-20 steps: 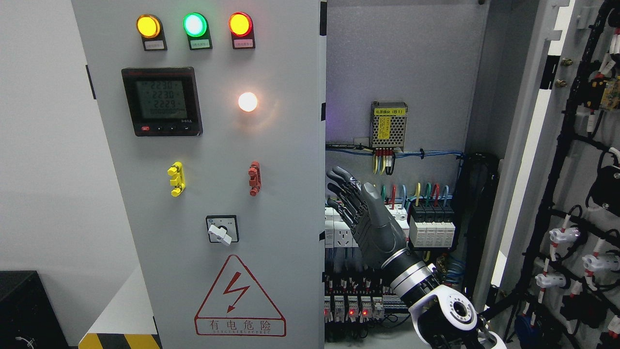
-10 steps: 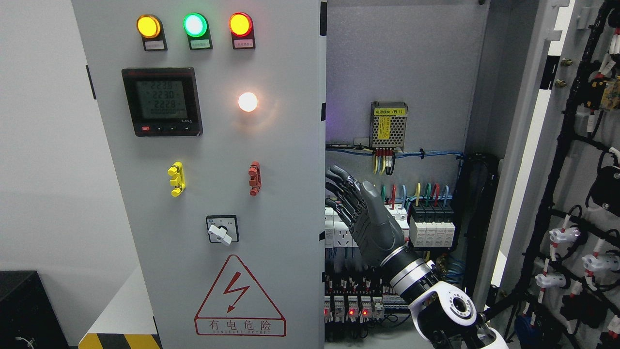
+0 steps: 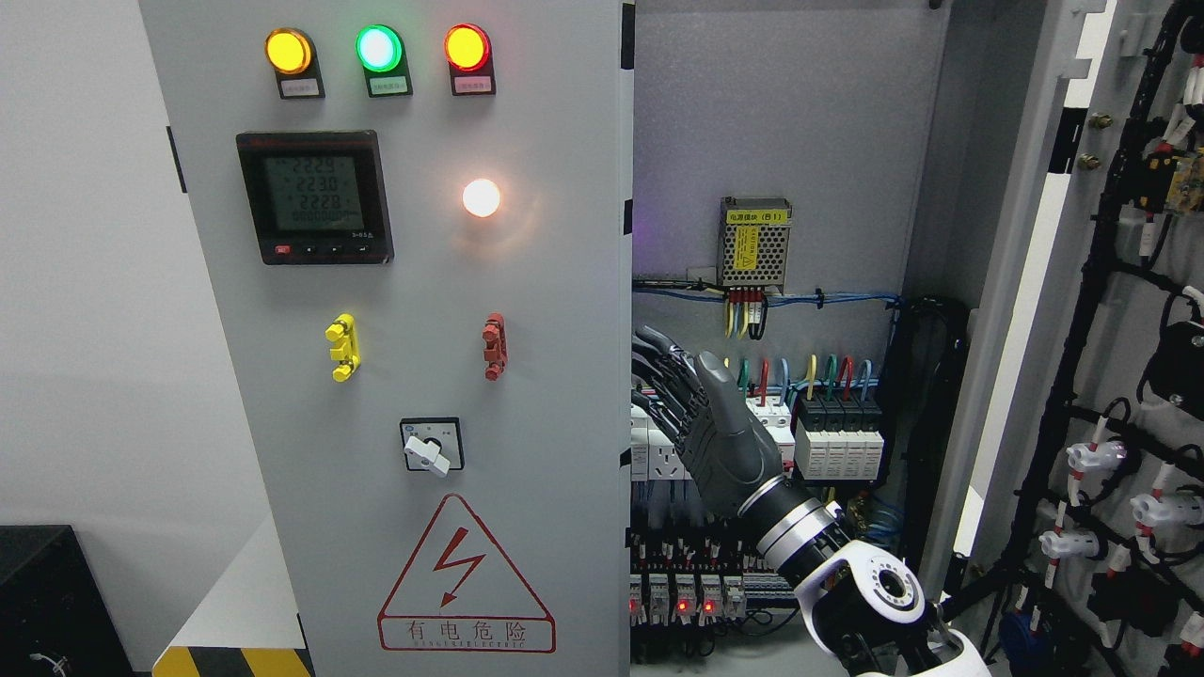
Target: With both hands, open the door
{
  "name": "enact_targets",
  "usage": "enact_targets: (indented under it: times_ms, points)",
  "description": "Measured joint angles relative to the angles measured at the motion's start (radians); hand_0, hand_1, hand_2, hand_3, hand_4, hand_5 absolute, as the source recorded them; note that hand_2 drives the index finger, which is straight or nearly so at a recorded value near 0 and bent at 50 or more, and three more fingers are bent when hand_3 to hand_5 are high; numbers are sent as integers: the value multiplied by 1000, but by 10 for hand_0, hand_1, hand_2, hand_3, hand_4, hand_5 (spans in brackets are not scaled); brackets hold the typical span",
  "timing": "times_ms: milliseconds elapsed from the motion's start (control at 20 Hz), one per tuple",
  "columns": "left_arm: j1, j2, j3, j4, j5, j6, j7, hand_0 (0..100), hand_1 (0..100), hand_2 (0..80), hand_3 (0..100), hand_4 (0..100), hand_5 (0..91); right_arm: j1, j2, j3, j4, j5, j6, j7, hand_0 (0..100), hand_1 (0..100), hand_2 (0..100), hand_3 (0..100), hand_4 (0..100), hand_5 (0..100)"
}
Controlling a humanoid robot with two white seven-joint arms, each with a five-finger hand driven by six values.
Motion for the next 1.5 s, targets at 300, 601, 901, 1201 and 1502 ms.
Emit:
enact_targets:
  times_ms: [300, 601, 901, 1201, 1502]
  points:
    - [0, 0, 0, 0, 0, 0, 0, 120, 556, 0, 0, 0, 0, -7, 0, -2, 7, 0, 2, 3, 56, 143, 0, 0, 0, 0]
    - [0, 0, 0, 0, 0, 0, 0, 120, 556, 0, 0, 0, 0, -11, 0, -4, 9, -1, 2, 5, 56, 143, 0, 0, 0, 0]
    - [0, 0, 0, 0, 0, 0, 0, 120, 556, 0, 0, 0, 0, -12, -1, -3, 12, -27, 8, 29, 56, 143, 0, 0, 0, 0]
    - [0, 0, 0, 0, 0, 0, 0, 120, 556, 0, 0, 0, 0, -13, -5, -3, 17, -52, 24, 52, 56, 143, 0, 0, 0, 0]
    - [0, 0, 0, 0, 0, 0, 0, 120, 556, 0, 0, 0, 0, -18, -12, -4, 25, -61, 28, 68, 56, 143, 0, 0, 0, 0]
